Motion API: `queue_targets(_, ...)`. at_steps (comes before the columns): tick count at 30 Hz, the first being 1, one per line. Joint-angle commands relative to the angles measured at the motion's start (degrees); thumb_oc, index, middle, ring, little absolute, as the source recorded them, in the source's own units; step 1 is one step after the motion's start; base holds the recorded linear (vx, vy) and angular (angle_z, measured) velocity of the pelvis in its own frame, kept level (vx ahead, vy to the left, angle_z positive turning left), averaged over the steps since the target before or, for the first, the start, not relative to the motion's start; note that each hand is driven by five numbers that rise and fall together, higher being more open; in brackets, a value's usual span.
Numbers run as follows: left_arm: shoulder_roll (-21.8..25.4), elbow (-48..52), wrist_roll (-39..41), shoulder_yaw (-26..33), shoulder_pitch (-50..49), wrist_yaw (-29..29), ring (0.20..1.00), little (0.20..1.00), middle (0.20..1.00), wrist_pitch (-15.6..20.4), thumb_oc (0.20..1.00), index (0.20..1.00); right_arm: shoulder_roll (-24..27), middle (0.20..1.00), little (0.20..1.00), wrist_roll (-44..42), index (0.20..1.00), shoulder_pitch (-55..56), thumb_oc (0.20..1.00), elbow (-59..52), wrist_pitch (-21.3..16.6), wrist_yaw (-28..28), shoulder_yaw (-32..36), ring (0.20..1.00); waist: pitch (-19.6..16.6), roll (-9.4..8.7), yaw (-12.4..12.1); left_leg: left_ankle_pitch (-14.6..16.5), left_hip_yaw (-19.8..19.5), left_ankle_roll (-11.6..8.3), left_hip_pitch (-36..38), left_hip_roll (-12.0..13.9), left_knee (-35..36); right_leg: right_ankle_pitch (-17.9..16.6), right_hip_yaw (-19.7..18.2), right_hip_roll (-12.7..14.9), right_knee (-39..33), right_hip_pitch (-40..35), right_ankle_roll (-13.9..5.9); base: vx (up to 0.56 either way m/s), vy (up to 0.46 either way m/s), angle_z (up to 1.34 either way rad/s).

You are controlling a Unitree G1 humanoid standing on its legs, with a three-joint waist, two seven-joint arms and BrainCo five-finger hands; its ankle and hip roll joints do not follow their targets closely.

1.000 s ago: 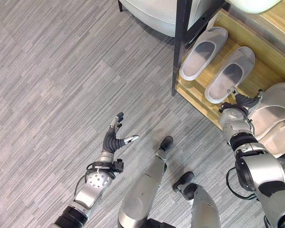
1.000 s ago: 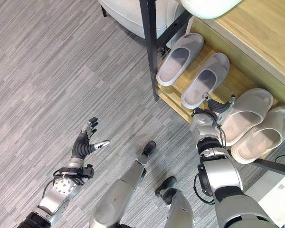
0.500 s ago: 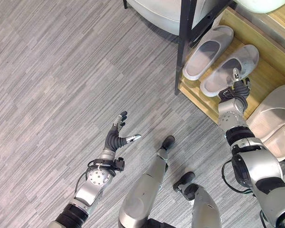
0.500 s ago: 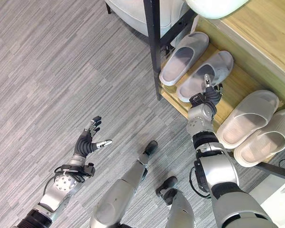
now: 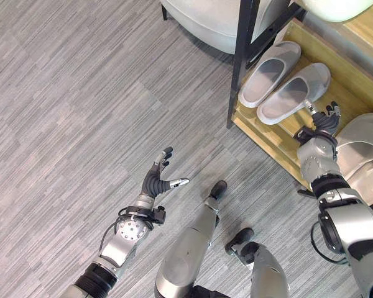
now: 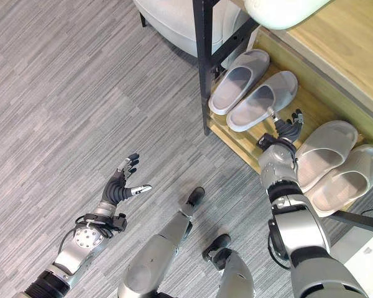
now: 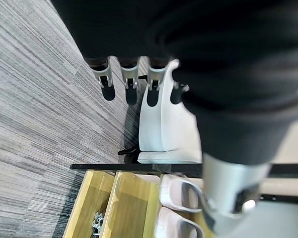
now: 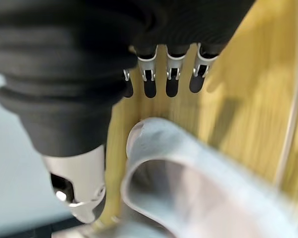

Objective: Arrange the slippers neatly on the shoe rack.

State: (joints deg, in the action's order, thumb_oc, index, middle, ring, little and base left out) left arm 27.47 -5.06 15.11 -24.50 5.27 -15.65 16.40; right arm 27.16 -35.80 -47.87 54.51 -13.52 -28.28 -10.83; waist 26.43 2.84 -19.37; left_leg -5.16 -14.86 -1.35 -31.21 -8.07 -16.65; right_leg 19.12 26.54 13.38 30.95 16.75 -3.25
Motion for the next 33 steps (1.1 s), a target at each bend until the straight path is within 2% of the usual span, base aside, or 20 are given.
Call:
queue_targets(1, -0.02, 3.56, 0.26, 1.88, -0.11, 0.88, 1.0, 1.0, 1.0, 2.19, 1.0, 1.0, 1.74, 1.0, 1.0, 11.41, 1.0, 2.38, 1.0, -8.61, -0.03, -0.48, -1.8, 1.0, 0.75, -1.88, 0.58, 12.48, 1.17, -2.06, 3.2, 5.09, -2.6, -5.15, -4.81, 3.36, -7.38, -3.52, -3.69, -0.02, -0.003, -0.22)
queue_targets(4, 0.27, 3.64, 0.45, 2.02, -0.04, 2.43, 1.0, 1.0, 1.0, 1.42, 1.0, 1.0, -1.17, 1.0, 1.0, 17.03, 1.0, 9.01, 1.0, -20.15, 0.14, 1.12, -4.41, 1.0, -0.84, -3.16, 2.74, 11.05, 2.38, -2.36, 6.77, 6.33, 1.39, -7.41, -5.63, 1.85, -12.2, -5.91, -4.0, -0.04, 0.014, -0.33)
queue_targets(5, -0.25, 3.19, 1.28, 2.36, -0.21, 3.16, 1.0, 1.0, 1.0, 0.79, 1.0, 1.0, -3.38, 1.0, 1.0, 18.75, 1.0, 14.01, 1.0, -26.55, 0.08, 2.74, -4.91, 1.0, -2.26, -3.61, 4.2, 7.89, 3.23, -2.23, 8.37, 6.88, 4.68, -10.86, -5.38, 1.16, -16.1, -6.94, -4.18, -0.07, 0.071, -0.42)
queue_targets(6, -0.24, 3.19, 1.28, 2.36, -0.22, 3.16, 1.0, 1.0, 1.0, 0.79, 1.0, 1.0, -3.38, 1.0, 1.0, 18.76, 1.0, 14.03, 1.0, -26.56, 0.09, 2.74, -4.9, 1.0, -2.25, -3.61, 4.19, 7.88, 3.23, -2.23, 8.4, 6.89, 4.71, -10.87, -5.38, 1.16, -16.13, -6.96, -4.18, -0.07, 0.05, -0.58)
queue_targets(7, -1.04, 2.76, 2.39, 2.69, -0.25, 3.65, 1.0, 1.0, 1.0, 0.22, 1.0, 1.0, -5.19, 1.0, 1.0, 18.35, 1.0, 17.48, 1.0, -29.43, -0.17, 4.37, -5.02, 1.0, -3.28, -4.17, 5.33, 7.03, 3.91, -2.46, 9.75, 7.48, 6.46, -11.88, -5.43, 0.73, -17.73, -8.0, -4.49, 0.06, 0.0, -0.59)
queue_targets(8, -2.26, 1.18, 2.57, 3.81, 0.05, 4.23, 1.0, 1.0, 1.0, -1.0, 1.0, 1.0, -6.73, 1.0, 1.0, 19.54, 1.0, 26.03, 1.0, -36.43, 0.47, 8.56, -5.33, 1.0, -6.08, -4.79, 7.8, 5.38, 5.21, -2.57, 13.55, 8.66, 11.13, -13.93, -5.93, -0.49, -22.91, -10.85, -5.03, 0.06, 0.0, -0.4)
queue_targets(9, -2.26, 1.18, 2.57, 3.81, 0.04, 4.23, 1.0, 1.0, 1.0, -1.0, 1.0, 1.0, -6.73, 1.0, 1.0, 19.54, 1.0, 26.03, 1.0, -36.43, 0.48, 8.56, -5.33, 1.0, -6.07, -4.78, 7.79, 5.37, 5.21, -2.58, 13.58, 8.67, 11.15, -13.94, -5.93, -0.5, -22.93, -10.87, -5.03, 0.08, 0.019, -0.47)
queue_targets(10, -3.12, -0.18, 1.96, 5.07, 0.87, 3.89, 1.0, 1.0, 1.0, -1.7, 1.0, 1.0, -6.27, 1.0, 1.0, 21.06, 1.0, 32.32, 1.0, -40.58, 1.09, 11.58, -4.9, 1.0, -8.41, -5.23, 10.05, 4.15, 6.22, -2.72, 15.94, 9.55, 14.1, -15.4, -6.28, -0.98, -25.93, -12.6, -5.74, 0.06, -0.011, -0.5)
queue_targets(14, -4.06, -1.74, 1.87, 5.18, 0.95, 5.51, 1.0, 1.0, 1.0, -3.26, 1.0, 1.0, -6.9, 1.0, 1.0, 21.43, 1.0, 42.06, 1.0, -44.21, 2.38, 15.85, -3.89, 1.0, -11.73, -4.98, 13.73, 3.06, 8.62, -2.94, 20.94, 10.58, 18.76, -17.52, -7.62, -1.55, -29.78, -15.31, -6.43, 0.06, 0.004, -0.41)
queue_targets(16, -3.45, -2.06, 1.36, 4.57, 0.04, 7.91, 1.0, 1.0, 1.0, -4.18, 1.0, 1.0, -7.5, 1.0, 1.0, 19.96, 1.0, 46.33, 1.0, -45.12, 2.94, 18.88, -3.81, 1.0, -13.11, -4.51, 15.55, 2.79, 10.64, -3.11, 23.28, 11.03, 20.6, -18.5, -8.99, -1.88, -31.33, -16.08, -6.65, 0.05, 0.033, -0.58)
queue_targets(20, -2.48, -2.2, -0.36, 4.39, -4.23, 12.27, 1.0, 1.0, 1.0, -5.53, 1.0, 1.0, -7.46, 1.0, 1.0, 23.47, 1.0, 52.33, 1.0, -44.33, 4.27, 22.39, -4.07, 1.0, -15.24, -3.51, 18.3, 3.51, 13.91, -3.09, 26.83, 11.78, 21.65, -19.78, -11.89, -2.39, -34.2, -17.67, -6.88, 0.06, 0.012, -0.45)
queue_targets(24, -1.38, -3.19, -3.36, 3.3, -5.66, 15.13, 1.0, 1.0, 1.0, -6.68, 1.0, 1.0, -7.24, 1.0, 1.0, 24.38, 1.0, 53.95, 1.0, -42.13, 5.07, 23.0, -2.42, 1.0, -16.47, -2.8, 19.84, 4.25, 15.24, -2.82, 28.8, 12.03, 21.65, -19.71, -13.44, -2.75, -34.6, -18.52, -6.83, 0.08, -0.005, -0.32)
queue_targets(25, 0.18, -2.91, -6.21, 1.83, -4.74, 16.84, 1.0, 1.0, 1.0, -6.94, 1.0, 1.0, -6.57, 1.0, 1.0, 24.85, 1.0, 53.68, 1.0, -41.44, 5.37, 23.1, -1.94, 1.0, -16.88, -2.37, 20.54, 4.48, 15.53, -2.83, 29.32, 12.09, 21.65, -19.61, -13.87, -2.81, -34.69, -18.84, -6.81, 0.07, 0.004, -0.23)
queue_targets(27, 1.18, -2.17, -6.86, 1.14, -3.98, 17.75, 1.0, 1.0, 1.0, -6.73, 1.0, 1.0, -6.18, 1.0, 1.0, 24.81, 1.0, 53.71, 1.0, -41.78, 5.43, 23.22, -1.66, 1.0, -17.0, -2.24, 20.88, 4.65, 15.69, -2.83, 29.58, 12.16, 21.65, -19.63, -14.01, -2.81, -34.74, -18.99, -6.84, 0.05, 0.004, -0.11)
queue_targets(28, 4.24, 1.33, -7.25, -1.21, -1.28, 20.26, 1.0, 1.0, 1.0, -6.06, 1.0, 1.0, -4.87, 1.0, 1.0, 24.26, 1.0, 54.06, 1.0, -42.35, 5.32, 24.02, -1.26, 1.0, -17.6, -1.86, 21.73, 4.89, 16.08, -2.88, 29.99, 12.15, 21.65, -19.67, -14.42, -2.83, -34.88, -19.11, -6.89, 0.05, 0.006, -0.03)
queue_targets(31, 8.65, 11.3, -2.17, -4.02, 2.13, 24.4, 1.0, 1.0, 1.0, -4.76, 1.0, 1.0, -3.44, 1.0, 1.0, 23.37, 1.0, 54.83, 1.0, -42.76, 5.04, 25.59, -1.38, 1.0, -18.4, -1.47, 22.45, 5.24, 16.46, -2.98, 30.51, 12.1, 21.65, -19.83, -14.65, -2.76, -35.21, -19.4, -7.04, 0.05, 0.002, -0.11)
queue_targets(33, 9.65, 16.6, 4.01, -4.98, 5.36, 26.72, 1.0, 1.0, 1.0, -4.79, 1.0, 1.0, -3.55, 1.0, 1.0, 23.26, 1.0, 55.04, 1.0, -41.93, 5.28, 26.35, -2.02, 1.0, -19.03, -1.34, 22.75, 5.55, 16.61, -3.04, 30.74, 12.09, 21.65, -19.88, -14.67, -2.72, -35.44, -19.6, -7.16, 0.04, -0.011, -0.1)
